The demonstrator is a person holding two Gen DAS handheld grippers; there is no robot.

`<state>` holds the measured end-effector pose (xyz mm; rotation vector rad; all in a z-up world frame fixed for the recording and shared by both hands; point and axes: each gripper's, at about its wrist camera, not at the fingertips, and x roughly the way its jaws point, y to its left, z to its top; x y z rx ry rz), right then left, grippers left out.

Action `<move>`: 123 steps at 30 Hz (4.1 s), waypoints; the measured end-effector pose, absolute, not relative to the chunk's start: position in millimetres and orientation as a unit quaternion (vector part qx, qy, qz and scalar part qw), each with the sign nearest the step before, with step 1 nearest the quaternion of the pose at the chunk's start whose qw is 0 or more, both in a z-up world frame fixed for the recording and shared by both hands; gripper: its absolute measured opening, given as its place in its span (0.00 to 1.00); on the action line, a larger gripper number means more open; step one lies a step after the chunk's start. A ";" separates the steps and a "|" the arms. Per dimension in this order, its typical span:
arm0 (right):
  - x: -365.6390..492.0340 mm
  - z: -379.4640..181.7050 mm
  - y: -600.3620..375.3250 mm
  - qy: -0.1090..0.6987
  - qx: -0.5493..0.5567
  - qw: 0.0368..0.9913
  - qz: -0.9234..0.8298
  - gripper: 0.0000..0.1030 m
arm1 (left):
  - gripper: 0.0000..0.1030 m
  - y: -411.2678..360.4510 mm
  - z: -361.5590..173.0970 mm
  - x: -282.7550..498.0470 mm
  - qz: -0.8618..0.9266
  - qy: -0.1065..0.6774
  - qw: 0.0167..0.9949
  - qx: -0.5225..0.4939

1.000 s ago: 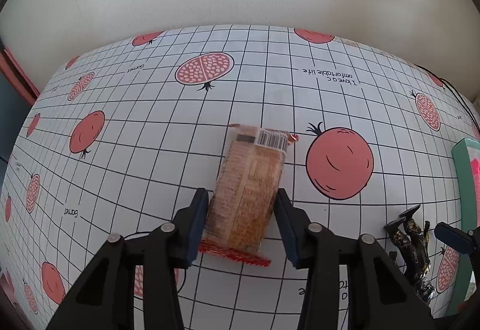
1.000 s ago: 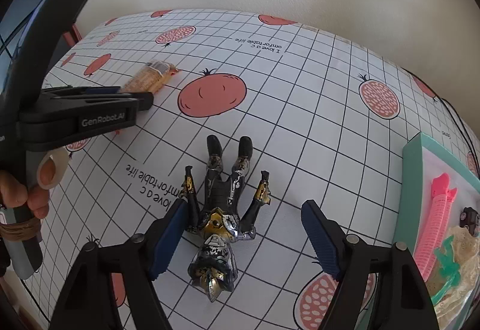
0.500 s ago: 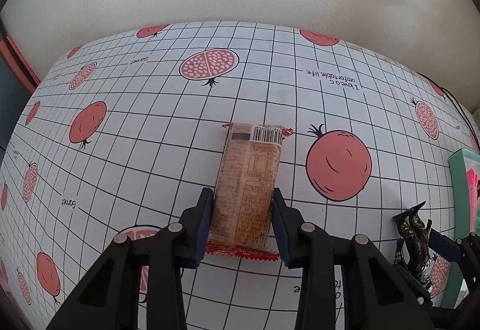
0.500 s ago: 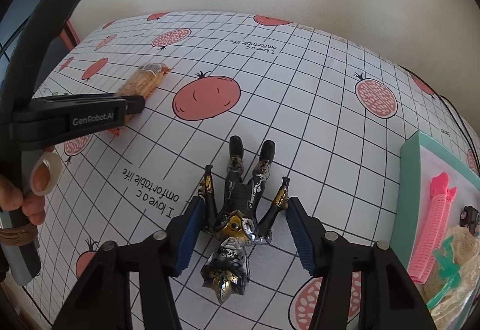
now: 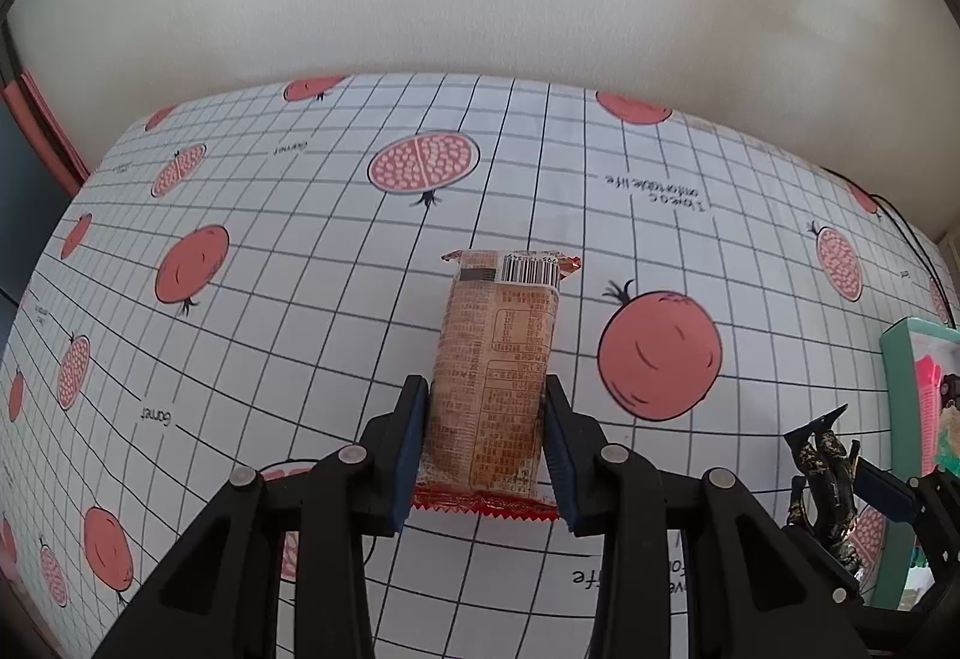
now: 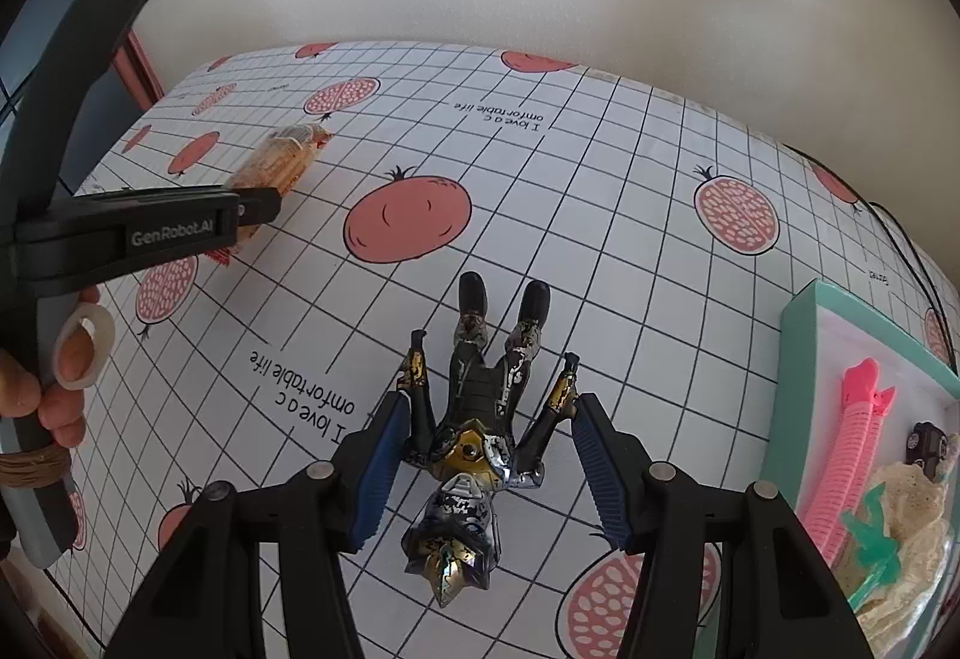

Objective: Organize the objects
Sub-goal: 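Grasp the wafer snack bar with the left tool while the right tool grasps the robot figure, then carry the wafer bar with the left tool into the tray while the right tool carries the robot figure there, then open both tools releasing the wafer bar and robot figure in the tray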

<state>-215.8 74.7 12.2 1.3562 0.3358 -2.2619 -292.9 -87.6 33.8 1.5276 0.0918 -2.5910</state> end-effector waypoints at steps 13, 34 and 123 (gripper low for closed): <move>-220.2 56.8 113.8 0.089 0.464 0.215 -0.855 0.57 | 0.37 -56.3 81.0 -289.5 -0.875 0.048 0.036 0.480; -227.5 114.5 271.8 0.038 0.428 0.125 -0.895 0.57 | 0.37 82.2 151.5 -268.7 -0.899 0.020 -0.111 0.424; -233.0 77.4 333.4 0.034 0.467 0.092 -0.879 0.71 | 0.79 144.4 112.1 -263.5 -0.893 0.000 -0.055 0.447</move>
